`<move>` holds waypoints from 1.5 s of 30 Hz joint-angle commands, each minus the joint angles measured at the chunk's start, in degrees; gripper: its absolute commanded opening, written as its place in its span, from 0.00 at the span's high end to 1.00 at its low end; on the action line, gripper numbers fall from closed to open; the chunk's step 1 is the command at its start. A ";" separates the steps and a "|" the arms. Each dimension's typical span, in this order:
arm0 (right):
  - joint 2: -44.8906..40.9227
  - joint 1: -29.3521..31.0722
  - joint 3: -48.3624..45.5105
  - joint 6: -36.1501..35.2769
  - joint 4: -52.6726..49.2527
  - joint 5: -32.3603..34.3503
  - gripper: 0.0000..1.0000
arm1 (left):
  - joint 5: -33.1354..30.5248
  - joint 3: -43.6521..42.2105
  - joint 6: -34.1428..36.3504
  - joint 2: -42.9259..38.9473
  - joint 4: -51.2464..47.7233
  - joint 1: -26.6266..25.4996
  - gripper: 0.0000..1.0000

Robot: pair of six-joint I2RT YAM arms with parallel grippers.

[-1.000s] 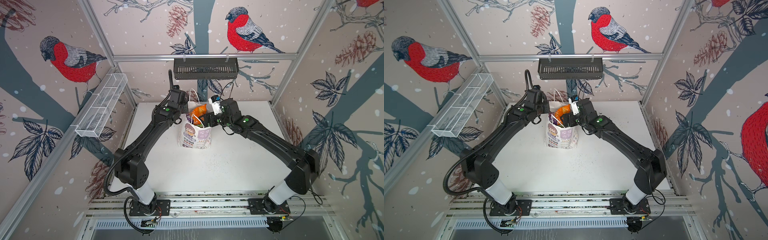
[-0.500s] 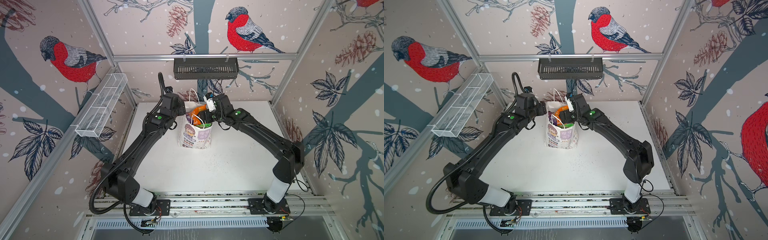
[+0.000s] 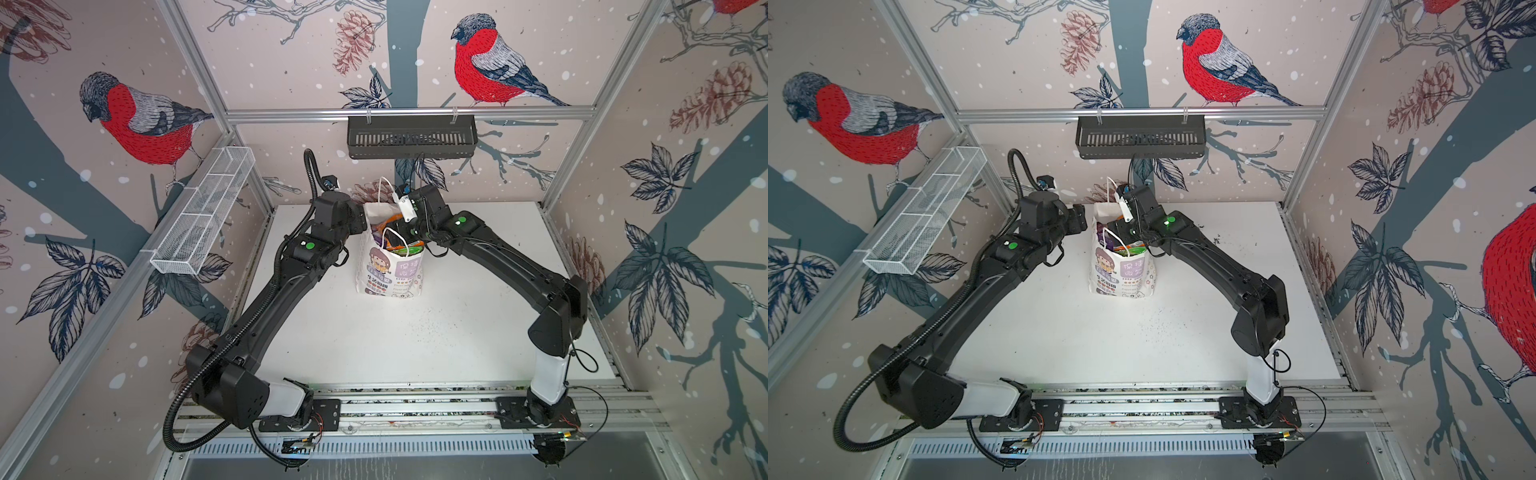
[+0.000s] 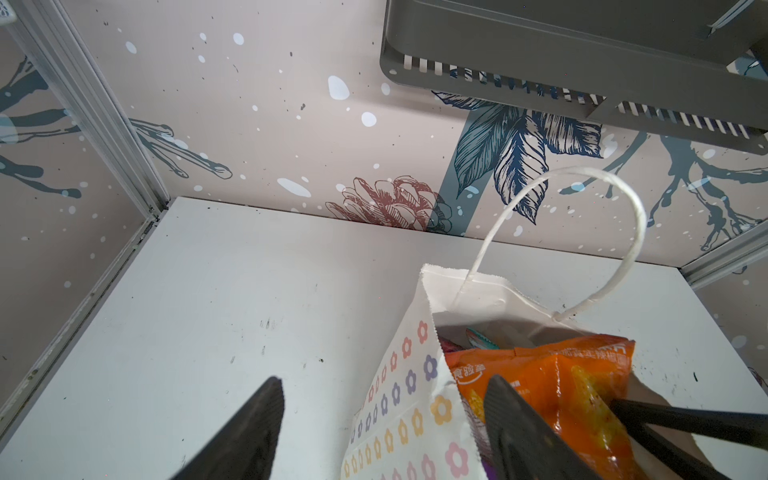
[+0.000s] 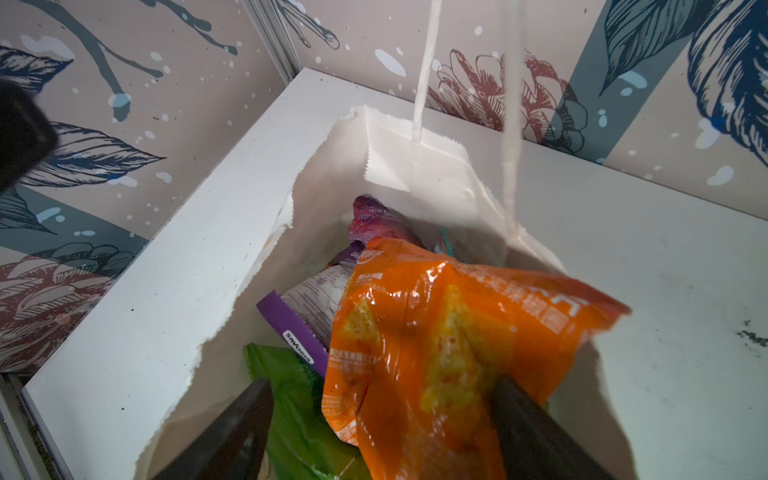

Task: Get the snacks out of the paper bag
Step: 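Grasp the orange chip bag with the right gripper and lift it out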

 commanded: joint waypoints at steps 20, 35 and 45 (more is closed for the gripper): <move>3.52 0.48 3.54 0.46 -6.51 11.86 0.28 | 3.74 -4.23 0.53 -3.25 4.66 0.19 0.19; -1.13 0.07 -1.85 -0.55 2.48 6.06 0.73 | 11.27 -13.95 0.20 -12.02 6.58 0.32 0.17; -5.52 -0.42 -5.03 -0.60 7.59 4.24 0.92 | 20.54 -17.61 0.58 -15.64 10.41 0.54 0.16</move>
